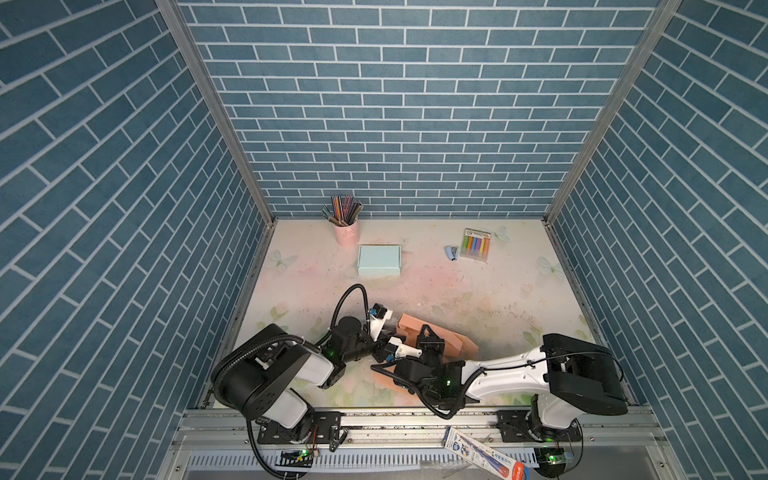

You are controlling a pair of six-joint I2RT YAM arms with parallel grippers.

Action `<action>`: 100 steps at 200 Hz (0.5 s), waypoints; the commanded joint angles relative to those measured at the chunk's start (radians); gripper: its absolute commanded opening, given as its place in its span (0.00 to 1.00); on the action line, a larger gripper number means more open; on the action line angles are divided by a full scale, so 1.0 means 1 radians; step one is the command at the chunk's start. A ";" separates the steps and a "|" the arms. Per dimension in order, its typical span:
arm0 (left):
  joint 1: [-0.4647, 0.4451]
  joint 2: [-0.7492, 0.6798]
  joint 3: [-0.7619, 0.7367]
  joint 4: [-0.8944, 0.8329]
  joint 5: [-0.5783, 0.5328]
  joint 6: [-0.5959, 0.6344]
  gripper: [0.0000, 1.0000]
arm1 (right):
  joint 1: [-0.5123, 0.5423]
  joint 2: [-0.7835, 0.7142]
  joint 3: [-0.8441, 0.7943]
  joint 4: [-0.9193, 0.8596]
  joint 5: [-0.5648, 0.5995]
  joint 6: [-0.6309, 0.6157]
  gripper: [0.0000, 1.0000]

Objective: Fold the paper box

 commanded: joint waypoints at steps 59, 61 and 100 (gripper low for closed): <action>-0.027 -0.025 0.022 0.026 -0.113 0.028 0.42 | 0.019 -0.024 -0.019 -0.006 -0.054 -0.030 0.00; -0.029 -0.027 0.022 0.025 -0.120 0.029 0.42 | 0.019 -0.023 -0.019 -0.007 -0.054 -0.030 0.00; -0.061 -0.037 0.013 0.044 -0.214 0.043 0.39 | 0.025 -0.024 -0.015 -0.004 -0.059 -0.023 0.00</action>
